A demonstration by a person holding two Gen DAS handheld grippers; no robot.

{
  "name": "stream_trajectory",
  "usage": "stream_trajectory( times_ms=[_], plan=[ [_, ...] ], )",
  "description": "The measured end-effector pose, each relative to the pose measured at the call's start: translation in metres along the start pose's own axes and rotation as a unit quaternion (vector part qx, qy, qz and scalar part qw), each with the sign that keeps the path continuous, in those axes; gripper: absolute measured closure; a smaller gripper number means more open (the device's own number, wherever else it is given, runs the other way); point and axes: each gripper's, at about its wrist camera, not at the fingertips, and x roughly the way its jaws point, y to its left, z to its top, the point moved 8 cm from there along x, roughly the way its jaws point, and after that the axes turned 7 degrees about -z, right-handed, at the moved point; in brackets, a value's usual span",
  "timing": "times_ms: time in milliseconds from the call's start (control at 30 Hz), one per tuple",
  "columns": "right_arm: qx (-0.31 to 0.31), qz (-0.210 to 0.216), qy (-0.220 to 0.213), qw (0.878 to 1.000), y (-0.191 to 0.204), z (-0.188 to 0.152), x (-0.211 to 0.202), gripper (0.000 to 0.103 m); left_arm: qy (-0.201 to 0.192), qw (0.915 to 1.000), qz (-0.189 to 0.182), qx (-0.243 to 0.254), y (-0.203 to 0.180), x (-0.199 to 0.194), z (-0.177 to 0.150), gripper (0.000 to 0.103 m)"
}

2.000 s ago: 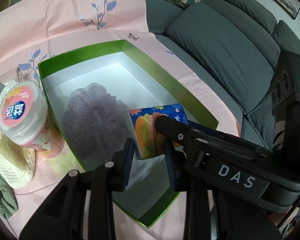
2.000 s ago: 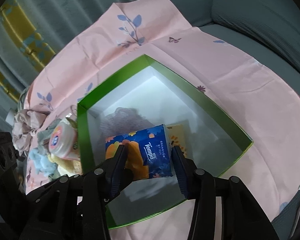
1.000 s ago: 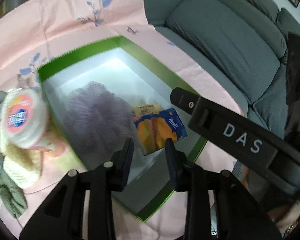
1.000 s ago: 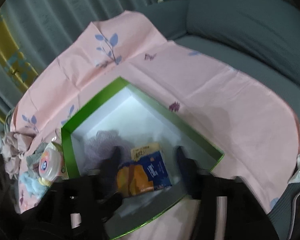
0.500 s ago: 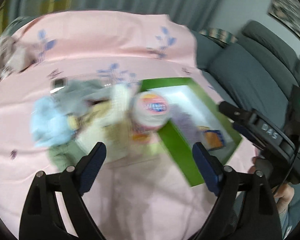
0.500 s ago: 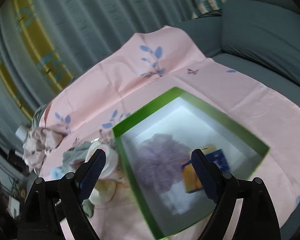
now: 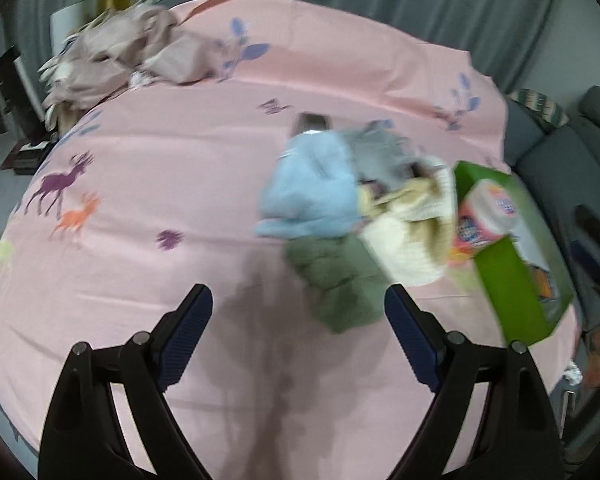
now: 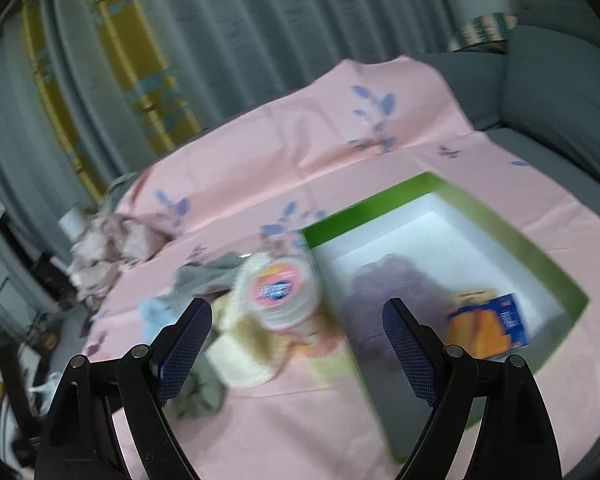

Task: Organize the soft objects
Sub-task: 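Move the right tool to the grey fluffy towel on the pile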

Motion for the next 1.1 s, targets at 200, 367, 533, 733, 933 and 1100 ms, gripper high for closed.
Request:
stream_trajectory(
  times_ms=[200, 367, 533, 733, 933, 1100],
  plan=[
    [-0.049, 0.044, 0.049, 0.997, 0.057, -0.016, 0.013, 0.015, 0.007, 0.9984, 0.034, -0.044, 0.042, 0.014, -0.005, 0.016],
    [-0.101, 0.045, 0.126, 0.986, 0.110, -0.018, 0.055, 0.015, -0.012, 0.9971, 0.035, -0.066, 0.053, 0.004, 0.000, 0.016],
    [-0.121, 0.012, 0.198, 0.973, 0.141, -0.002, 0.118, 0.015, -0.011, 0.9945, 0.043, -0.095, 0.063, 0.004, -0.003, 0.016],
    [-0.120, -0.023, 0.247, 0.961, 0.151, -0.008, 0.174, 0.016, -0.015, 0.9952, 0.038, -0.089, 0.059, 0.004, 0.000, 0.016],
    [-0.102, -0.050, 0.278, 0.954, 0.138, -0.028, 0.209, 0.053, -0.008, 0.9944, 0.030, -0.101, 0.063, 0.005, -0.001, 0.016],
    [-0.108, -0.023, 0.263, 0.958, 0.140, -0.021, 0.202, 0.082, -0.012, 0.9940, 0.025, -0.106, 0.063, 0.004, 0.000, 0.016]
  ],
)
